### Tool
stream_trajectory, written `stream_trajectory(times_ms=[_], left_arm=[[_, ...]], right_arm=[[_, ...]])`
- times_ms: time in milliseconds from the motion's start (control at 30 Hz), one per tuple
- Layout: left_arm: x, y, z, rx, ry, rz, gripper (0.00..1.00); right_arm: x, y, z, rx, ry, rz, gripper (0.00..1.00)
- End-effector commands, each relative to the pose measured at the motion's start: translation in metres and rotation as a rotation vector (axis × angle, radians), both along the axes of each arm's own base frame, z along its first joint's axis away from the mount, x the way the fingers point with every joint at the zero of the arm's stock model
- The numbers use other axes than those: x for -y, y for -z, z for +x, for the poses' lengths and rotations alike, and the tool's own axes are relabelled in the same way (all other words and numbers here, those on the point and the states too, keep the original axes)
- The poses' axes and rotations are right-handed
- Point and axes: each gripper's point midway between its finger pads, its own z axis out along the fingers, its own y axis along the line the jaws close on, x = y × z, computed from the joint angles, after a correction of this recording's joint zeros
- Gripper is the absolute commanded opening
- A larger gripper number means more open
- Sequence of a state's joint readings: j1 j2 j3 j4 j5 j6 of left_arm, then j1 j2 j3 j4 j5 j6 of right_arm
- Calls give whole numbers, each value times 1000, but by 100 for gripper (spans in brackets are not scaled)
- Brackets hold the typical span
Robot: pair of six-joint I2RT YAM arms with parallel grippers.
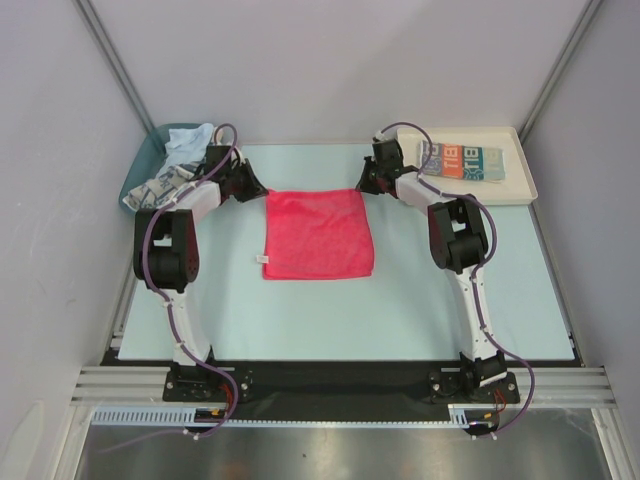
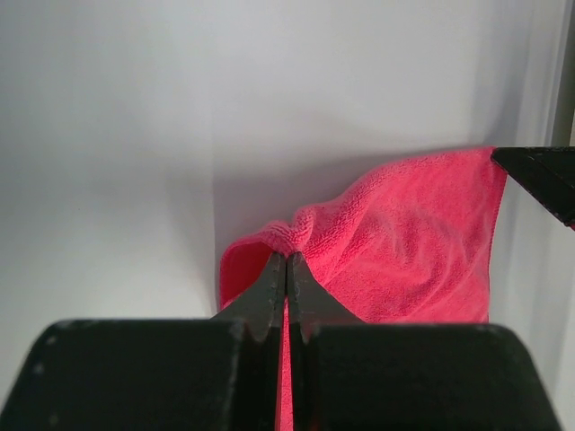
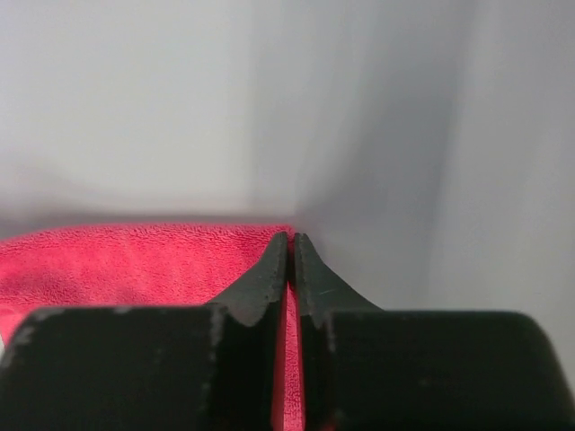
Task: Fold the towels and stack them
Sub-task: Fold the towel
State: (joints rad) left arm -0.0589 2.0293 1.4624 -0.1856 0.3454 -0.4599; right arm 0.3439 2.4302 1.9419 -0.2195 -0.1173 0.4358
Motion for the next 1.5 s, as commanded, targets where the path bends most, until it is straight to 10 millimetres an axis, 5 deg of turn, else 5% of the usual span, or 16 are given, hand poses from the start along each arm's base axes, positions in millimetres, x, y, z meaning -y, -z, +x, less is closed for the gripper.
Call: stream_trajectory(times_ms=[0,433,600,1133,1467], left_arm=[[5,-24,16,89,37,0,0],[-1,-57,25,199,36,33,0],[-3,-57,20,191,24,41,0],[-5,-57,-32,168,-29,3,0],[-2,-27,-80,104,-59,9,0]], right_arm=[[-2,-26,12,61,4,21,4],[14,-112,7,237,43,48,0],[20,-126,-6,263,51,56,0],[25,-116,-62,251,55,54,0],[27,-105,-102,238,48,46,0]])
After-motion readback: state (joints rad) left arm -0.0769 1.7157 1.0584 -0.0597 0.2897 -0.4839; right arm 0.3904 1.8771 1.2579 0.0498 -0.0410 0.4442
